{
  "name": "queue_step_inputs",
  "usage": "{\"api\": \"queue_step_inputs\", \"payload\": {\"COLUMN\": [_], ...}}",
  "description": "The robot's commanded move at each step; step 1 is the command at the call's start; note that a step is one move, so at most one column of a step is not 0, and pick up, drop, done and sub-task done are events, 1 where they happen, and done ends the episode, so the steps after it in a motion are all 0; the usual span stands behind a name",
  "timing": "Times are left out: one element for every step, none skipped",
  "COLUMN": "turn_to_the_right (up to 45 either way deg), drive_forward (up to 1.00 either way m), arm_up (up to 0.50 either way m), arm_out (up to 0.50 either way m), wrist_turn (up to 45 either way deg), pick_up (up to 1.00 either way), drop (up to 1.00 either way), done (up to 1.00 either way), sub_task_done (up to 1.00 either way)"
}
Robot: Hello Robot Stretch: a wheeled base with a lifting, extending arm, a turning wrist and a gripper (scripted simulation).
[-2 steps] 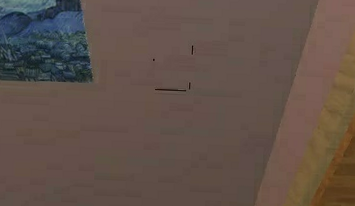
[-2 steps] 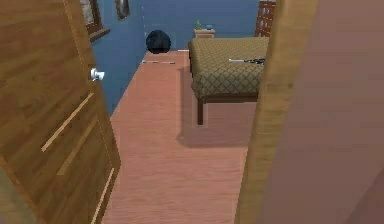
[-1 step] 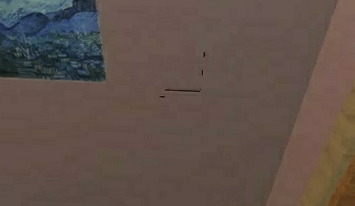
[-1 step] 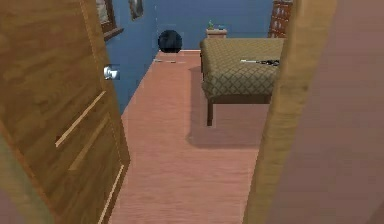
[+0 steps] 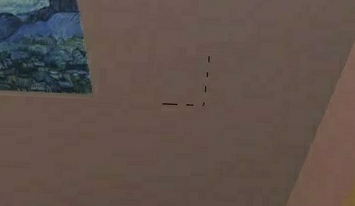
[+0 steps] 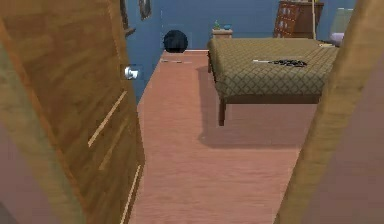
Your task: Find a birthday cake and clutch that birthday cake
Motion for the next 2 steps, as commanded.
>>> {"api": "queue_step_inputs", "payload": {"turn_to_the_right": [-42.0, -3.0], "drive_forward": [0.00, 0.00], "arm_up": [0.00, 0.00], "arm_out": [0.00, 0.00], "wrist_turn": [0.0, 0.0], "pick_up": [0.00, 0.00], "drop": [0.00, 0.00], "done": [0.00, 0.00], "sub_task_done": [0.00, 0.00]}}
